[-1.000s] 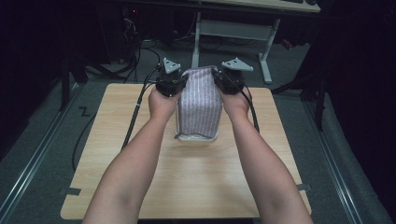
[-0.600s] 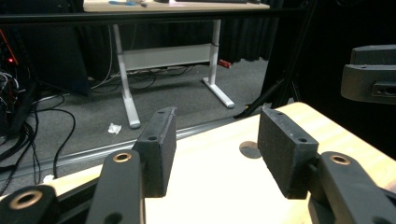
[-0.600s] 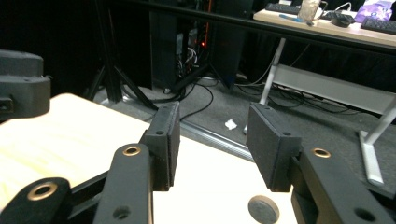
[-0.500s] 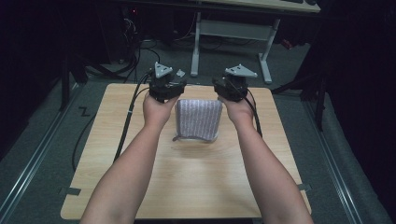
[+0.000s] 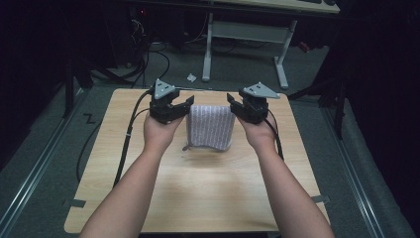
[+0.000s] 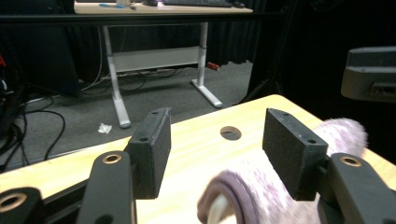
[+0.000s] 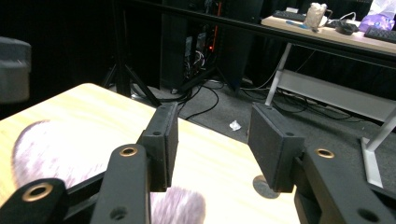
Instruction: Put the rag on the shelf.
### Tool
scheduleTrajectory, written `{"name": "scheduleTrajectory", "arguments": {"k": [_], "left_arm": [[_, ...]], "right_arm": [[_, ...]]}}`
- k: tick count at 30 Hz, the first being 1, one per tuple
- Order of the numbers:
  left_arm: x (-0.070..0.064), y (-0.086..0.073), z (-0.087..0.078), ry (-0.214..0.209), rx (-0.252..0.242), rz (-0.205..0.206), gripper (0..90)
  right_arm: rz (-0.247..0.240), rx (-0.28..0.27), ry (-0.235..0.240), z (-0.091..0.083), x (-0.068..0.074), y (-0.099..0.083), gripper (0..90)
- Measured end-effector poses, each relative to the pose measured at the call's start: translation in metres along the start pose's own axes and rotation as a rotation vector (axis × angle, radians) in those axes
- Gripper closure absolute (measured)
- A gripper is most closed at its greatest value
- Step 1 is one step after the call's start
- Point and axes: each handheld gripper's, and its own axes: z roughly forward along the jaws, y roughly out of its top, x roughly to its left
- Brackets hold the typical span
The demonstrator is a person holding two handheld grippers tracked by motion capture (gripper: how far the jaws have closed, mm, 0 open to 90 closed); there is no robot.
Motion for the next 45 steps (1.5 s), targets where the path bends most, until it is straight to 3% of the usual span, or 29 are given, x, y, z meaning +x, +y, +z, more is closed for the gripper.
{"name": "scheduleTrajectory", "arguments": {"k": [3, 7, 11, 12, 14, 15, 16, 17, 19, 20, 21, 23, 25, 28, 32, 33, 34, 35, 37, 38, 39, 41, 42, 44, 45], "left_arm": [[0.001, -0.005, -0.010, -0.006, 0.005, -0.001, 42.2], [0.000, -0.015, -0.023, -0.033, 0.011, -0.008, 41.5], [0.001, -0.041, -0.042, -0.064, 0.025, 0.003, 41.6], [0.001, -0.041, -0.042, -0.064, 0.025, 0.003, 41.6], [0.003, -0.053, -0.048, -0.078, 0.036, -0.015, 41.6], [0.003, -0.066, -0.050, -0.083, 0.056, -0.008, 41.6], [0.003, -0.066, -0.050, -0.083, 0.056, -0.008, 41.6], [0.004, -0.079, -0.051, -0.084, 0.081, 0.007, 41.5], [0.005, -0.086, -0.052, -0.096, 0.090, 0.005, 40.9], [0.007, -0.101, -0.053, -0.118, 0.125, -0.002, 38.6], [0.007, -0.101, -0.053, -0.118, 0.125, -0.002, 38.3], [0.008, -0.117, -0.054, -0.131, 0.162, -0.007, 38.3], [0.008, -0.139, -0.055, -0.127, 0.229, 0.036, 38.4], [0.010, -0.159, -0.063, -0.168, 0.265, 0.019, 38.3], [0.007, -0.180, -0.078, -0.181, 0.317, 0.021, 37.3], [0.007, -0.180, -0.078, -0.181, 0.317, 0.021, 36.9], [0.004, -0.186, -0.083, -0.176, 0.328, 0.027, 36.5], [0.002, -0.193, -0.091, -0.162, 0.326, 0.031, 36.5], [-0.003, -0.213, -0.108, -0.128, 0.302, 0.031, 38.9], [-0.007, -0.215, -0.111, -0.146, 0.365, 0.065, 42.7], [-0.008, -0.213, -0.113, -0.151, 0.348, 0.088, 39.6], [-0.007, -0.213, -0.113, -0.138, 0.330, 0.090, 40.6], [-0.005, -0.212, -0.111, -0.140, 0.333, 0.066, 40.6], [-0.001, -0.214, -0.105, -0.163, 0.348, 0.006, 38.9], [-0.001, -0.214, -0.105, -0.163, 0.348, 0.006, 38.7]], "right_arm": [[-0.023, 0.003, -0.004, -0.010, 0.002, -0.007, 50.5], [-0.017, -0.009, 0.012, -0.021, 0.004, -0.015, 49.1], [-0.038, 0.001, 0.032, -0.037, 0.011, -0.036, 44.9], [-0.037, 0.010, 0.039, -0.039, 0.011, -0.040, 44.3], [-0.040, 0.013, 0.041, -0.041, 0.012, -0.044, 44.2], [-0.040, 0.028, 0.048, -0.042, 0.014, -0.054, 43.2], [-0.040, 0.028, 0.048, -0.042, 0.014, -0.054, 43.2], [-0.053, 0.045, 0.047, -0.043, 0.016, -0.061, 42.4], [-0.058, 0.059, 0.052, -0.043, 0.017, -0.065, 41.9], [-0.065, 0.070, 0.053, -0.044, 0.019, -0.074, 42.0], [-0.058, 0.079, 0.058, -0.044, 0.020, -0.078, 42.2], [-0.053, 0.081, 0.064, -0.044, 0.021, -0.084, 42.9], [-0.071, 0.115, 0.074, -0.043, 0.024, -0.097, 42.6], [-0.073, 0.152, 0.085, -0.044, 0.027, -0.112, 42.0], [-0.060, 0.179, 0.093, -0.048, 0.031, -0.137, 41.2], [-0.060, 0.179, 0.093, -0.048, 0.031, -0.137, 41.2], [-0.043, 0.205, 0.094, -0.053, 0.033, -0.153, 38.9], [-0.043, 0.205, 0.094, -0.053, 0.033, -0.153, 38.9], [-0.025, 0.206, 0.072, -0.066, 0.037, -0.173, 40.1], [-0.026, 0.209, 0.063, -0.083, 0.039, -0.191, 42.3], [-0.042, 0.228, 0.089, -0.087, 0.038, -0.189, 39.4], [-0.067, 0.206, 0.067, -0.092, 0.037, -0.189, 43.8], [-0.058, 0.198, 0.048, -0.095, 0.034, -0.191, 43.7], [0.014, 0.253, 0.046, -0.089, 0.028, -0.197, 42.9], [0.014, 0.253, 0.046, -0.089, 0.028, -0.197, 42.9]]}}
